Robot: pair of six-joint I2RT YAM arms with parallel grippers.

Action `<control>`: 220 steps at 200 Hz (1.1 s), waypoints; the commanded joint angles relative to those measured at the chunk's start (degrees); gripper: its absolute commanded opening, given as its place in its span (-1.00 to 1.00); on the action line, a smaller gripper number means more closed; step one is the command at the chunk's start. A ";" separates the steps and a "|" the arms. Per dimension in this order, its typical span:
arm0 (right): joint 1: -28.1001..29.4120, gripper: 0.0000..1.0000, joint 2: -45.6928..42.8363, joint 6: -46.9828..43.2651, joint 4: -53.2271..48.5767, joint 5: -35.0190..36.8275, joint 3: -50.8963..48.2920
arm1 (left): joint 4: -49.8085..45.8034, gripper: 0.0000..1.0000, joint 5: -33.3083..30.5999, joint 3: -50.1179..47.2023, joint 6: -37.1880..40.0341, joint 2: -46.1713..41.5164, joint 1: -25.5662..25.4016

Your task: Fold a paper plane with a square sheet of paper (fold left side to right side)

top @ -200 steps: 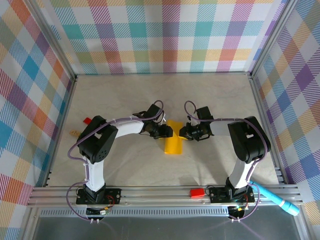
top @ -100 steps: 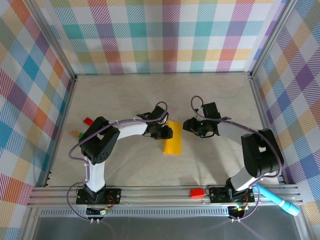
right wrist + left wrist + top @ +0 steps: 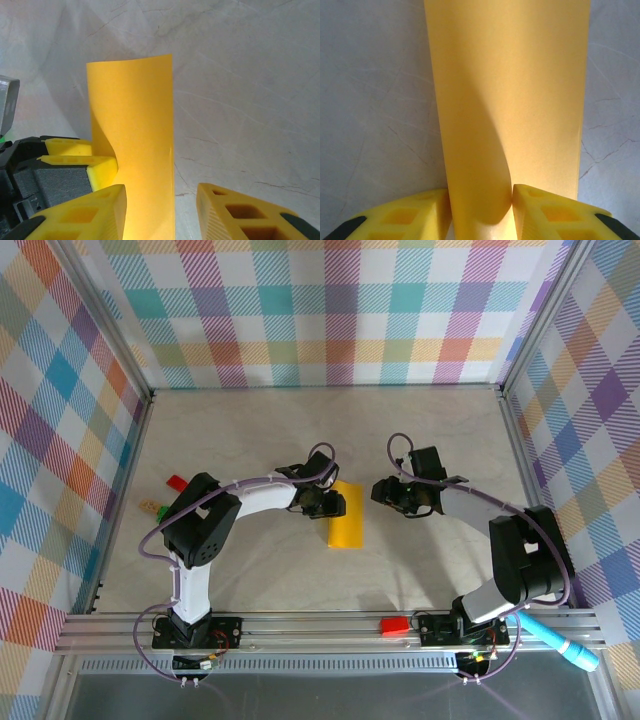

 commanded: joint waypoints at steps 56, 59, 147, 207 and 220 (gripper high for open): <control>-0.16 -0.16 -0.02 -0.61 -0.51 -0.52 -0.56 | -3.48 -0.18 -2.42 -1.62 -0.05 6.77 -1.52; -0.11 -0.16 -0.01 -0.57 -0.46 -0.56 -0.56 | -3.48 -0.18 -2.41 -1.54 -0.05 6.79 -1.55; -0.17 -0.16 0.50 -0.65 -0.17 -0.87 -0.65 | -3.92 -0.17 -2.14 -1.05 0.21 7.39 -1.70; -0.18 -0.16 1.70 -0.58 0.45 -2.21 -0.44 | -3.84 -0.18 -2.31 -1.27 0.13 7.32 -1.70; -0.18 -0.17 2.22 -0.69 0.64 -2.79 -0.39 | -3.84 -0.18 -2.32 -1.35 0.13 7.33 -1.64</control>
